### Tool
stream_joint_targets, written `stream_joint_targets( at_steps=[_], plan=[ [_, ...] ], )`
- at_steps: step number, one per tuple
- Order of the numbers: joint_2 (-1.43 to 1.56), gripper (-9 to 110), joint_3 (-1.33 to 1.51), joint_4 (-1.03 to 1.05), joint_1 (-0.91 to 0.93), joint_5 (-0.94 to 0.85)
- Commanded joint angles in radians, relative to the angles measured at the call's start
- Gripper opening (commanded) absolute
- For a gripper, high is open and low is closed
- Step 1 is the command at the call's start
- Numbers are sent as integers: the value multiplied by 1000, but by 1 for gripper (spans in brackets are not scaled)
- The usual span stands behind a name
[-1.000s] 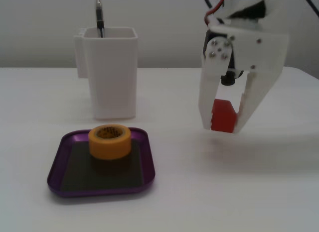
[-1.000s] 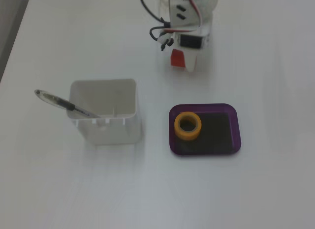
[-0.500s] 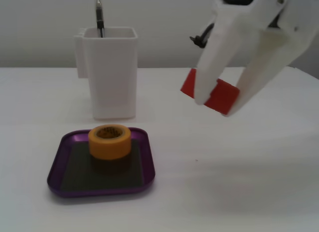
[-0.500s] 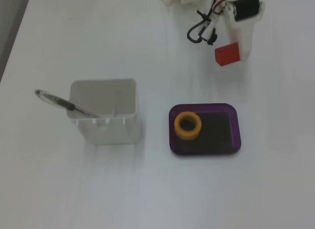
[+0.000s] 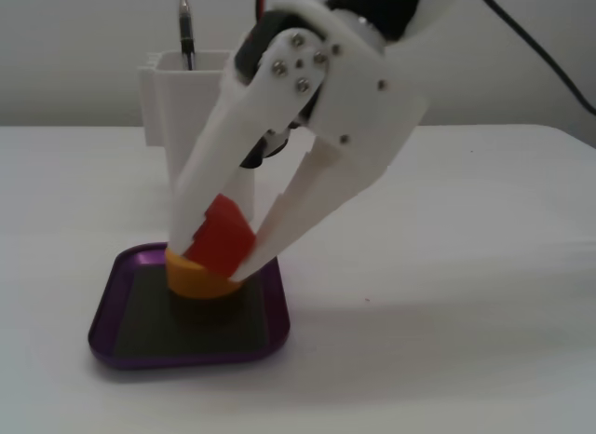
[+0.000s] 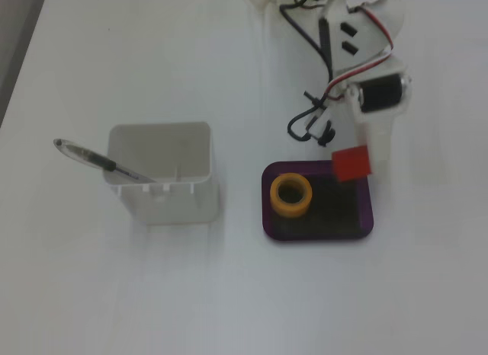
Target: Pick up the red cube and place it in the box.
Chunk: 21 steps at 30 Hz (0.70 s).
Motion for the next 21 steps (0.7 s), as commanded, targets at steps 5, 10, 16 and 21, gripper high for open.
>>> stream_joint_targets(
  at_steps=[5, 10, 16, 21],
  plan=[
    [-118, -1, -115, -9, 23, 5],
    [-133, -1, -115, -9, 23, 5],
    [-135, 0, -112, -20, 25, 6],
    [-137, 0, -109, -20, 25, 6]
  ],
)
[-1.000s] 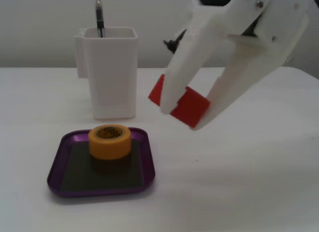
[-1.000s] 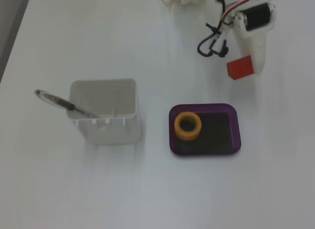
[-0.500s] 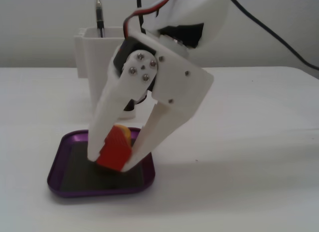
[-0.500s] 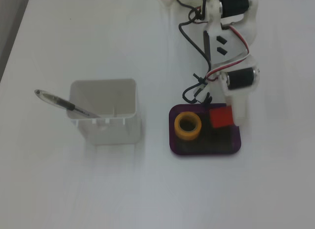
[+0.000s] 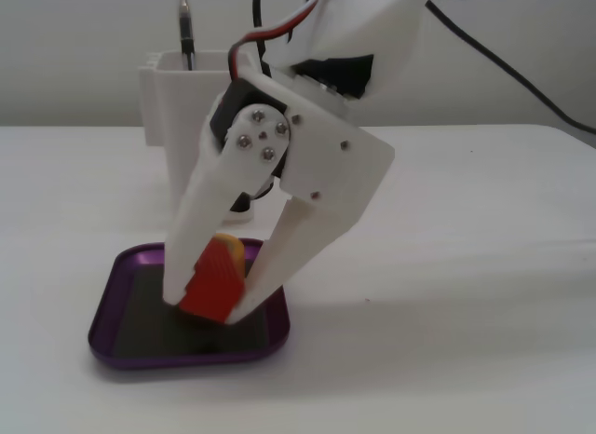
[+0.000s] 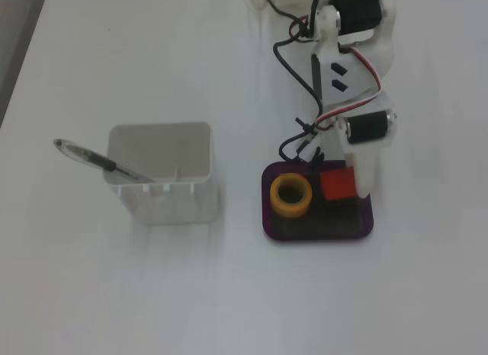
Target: Pick up the red cube and place it in the box.
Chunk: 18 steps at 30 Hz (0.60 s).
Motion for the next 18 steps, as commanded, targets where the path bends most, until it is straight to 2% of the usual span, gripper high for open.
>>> stream_joint_targets(
  at_steps=[1, 9, 18],
  plan=[
    [8, 0, -44, -14, -5, 6],
    [6, 0, -8, -14, -5, 8],
    [9, 12, -6, -5, -5, 8]
  ],
)
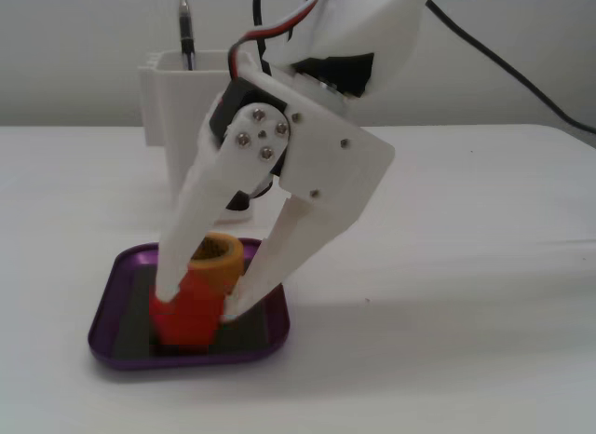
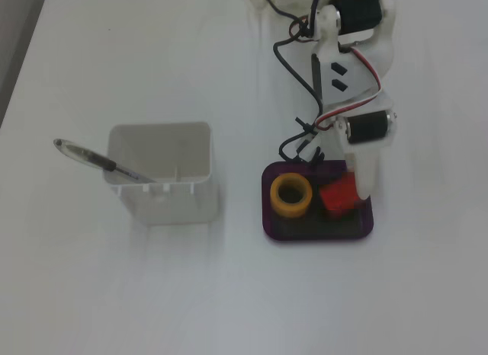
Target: Pick up the red cube and place it in the box.
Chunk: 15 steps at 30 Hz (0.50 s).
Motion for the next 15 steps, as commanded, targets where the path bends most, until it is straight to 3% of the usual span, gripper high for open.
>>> stream_joint_targets(
  at_steps=[1, 7, 15],
  plan=[
    [9, 12, -6, -3, -6, 8],
    [35, 12, -20, 21, -5, 6],
    [387, 12, -130, 304, 52, 5]
  ],
)
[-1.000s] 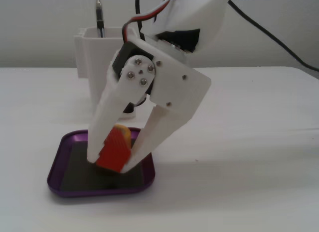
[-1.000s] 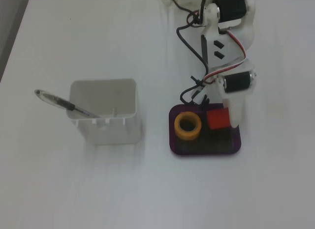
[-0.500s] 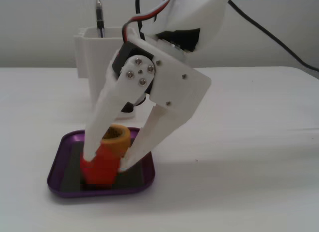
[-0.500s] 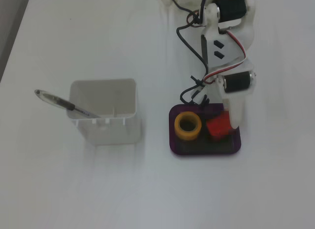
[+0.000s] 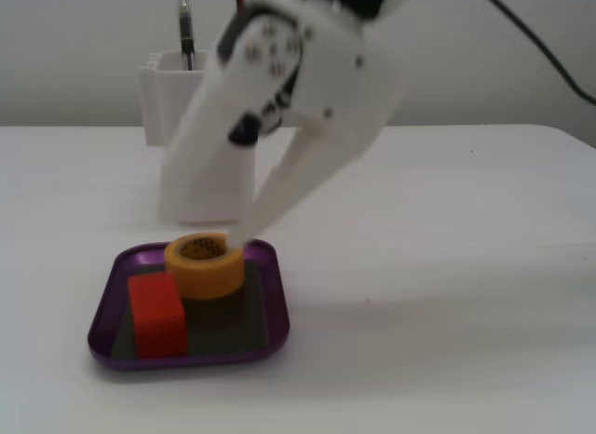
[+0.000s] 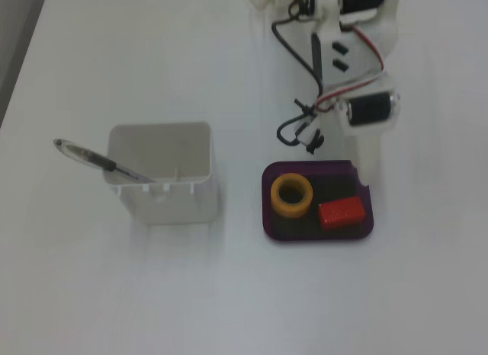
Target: Pick up the red cube and place it in the box.
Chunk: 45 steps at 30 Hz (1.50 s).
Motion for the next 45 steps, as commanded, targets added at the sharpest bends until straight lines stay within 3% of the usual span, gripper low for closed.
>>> stream_joint_targets(
  at_steps=[1, 10, 18, 29, 40, 45],
  plan=[
    [279, 12, -54, 118, 41, 0],
    [821, 12, 259, 380, 121, -6],
    [1287, 12, 776, 285, 287, 8],
    [1945, 12, 1371, 206, 276, 11],
    [1910, 11, 1580, 229, 276, 15],
    [1910, -1, 1621, 229, 276, 15]
  ],
)
